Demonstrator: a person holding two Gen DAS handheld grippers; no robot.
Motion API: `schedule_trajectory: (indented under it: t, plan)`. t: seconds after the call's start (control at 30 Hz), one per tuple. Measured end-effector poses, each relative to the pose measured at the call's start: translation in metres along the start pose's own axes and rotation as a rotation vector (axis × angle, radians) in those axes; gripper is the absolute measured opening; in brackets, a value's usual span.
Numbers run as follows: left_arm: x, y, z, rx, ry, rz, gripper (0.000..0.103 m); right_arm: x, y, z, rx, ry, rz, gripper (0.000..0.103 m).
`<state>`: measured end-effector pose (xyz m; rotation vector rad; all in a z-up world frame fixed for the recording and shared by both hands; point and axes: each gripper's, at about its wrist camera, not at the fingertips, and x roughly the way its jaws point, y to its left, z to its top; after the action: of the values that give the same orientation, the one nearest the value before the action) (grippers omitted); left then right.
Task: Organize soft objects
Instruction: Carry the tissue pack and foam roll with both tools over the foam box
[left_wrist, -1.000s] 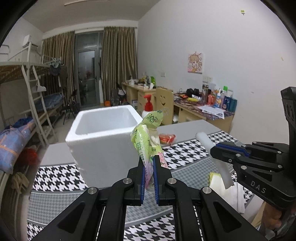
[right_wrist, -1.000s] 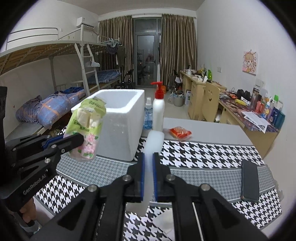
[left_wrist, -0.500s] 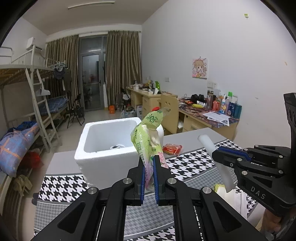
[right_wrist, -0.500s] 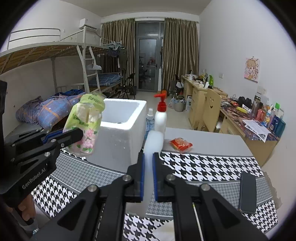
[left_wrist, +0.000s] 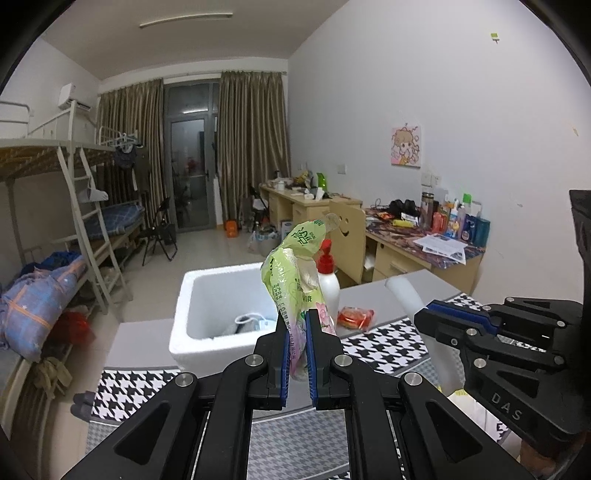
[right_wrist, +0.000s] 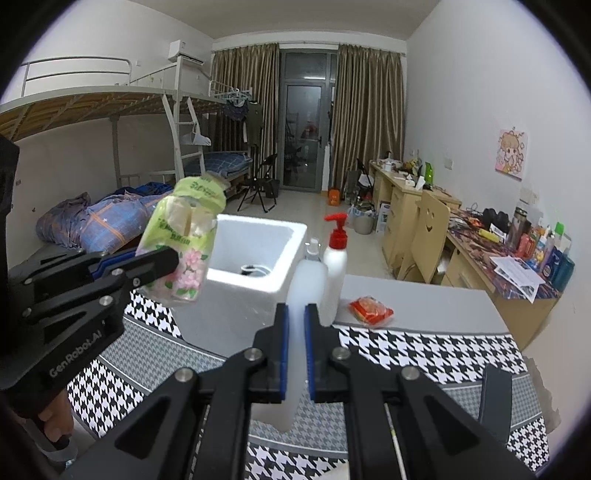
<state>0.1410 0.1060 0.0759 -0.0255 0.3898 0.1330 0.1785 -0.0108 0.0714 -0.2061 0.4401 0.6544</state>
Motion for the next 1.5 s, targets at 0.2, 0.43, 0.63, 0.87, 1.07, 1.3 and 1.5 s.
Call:
schedule_trajectory:
  t: [0.2, 0.43, 0.63, 0.87, 1.07, 1.3, 1.5]
  plan:
    - [0.003, 0.004, 0.007, -0.001, -0.017, 0.026, 0.008, 0.001, 0.006, 0.011, -0.01, -0.025, 0.017, 0.011]
    - [0.009, 0.014, 0.019, -0.007, -0.03, 0.063, 0.008, 0.009, 0.008, 0.019, -0.011, -0.029, 0.021, 0.011]
    - [0.021, 0.027, 0.025, -0.013, -0.025, 0.086, 0.008, 0.019, 0.007, 0.029, -0.003, -0.031, 0.003, 0.011]
    - [0.036, 0.039, 0.029, -0.022, -0.011, 0.099, 0.008, 0.033, 0.009, 0.037, 0.001, -0.007, 0.006, 0.011]
    - [0.05, 0.047, 0.036, -0.03, 0.003, 0.102, 0.008, 0.049, 0.006, 0.045, 0.008, 0.019, 0.009, 0.011]
    - [0.07, 0.054, 0.037, -0.041, 0.036, 0.099, 0.008, 0.06, 0.009, 0.051, 0.007, 0.021, 0.007, 0.011]
    - [0.085, 0.058, 0.036, -0.044, 0.063, 0.088, 0.008, 0.072, 0.012, 0.055, 0.003, 0.037, 0.008, 0.011]
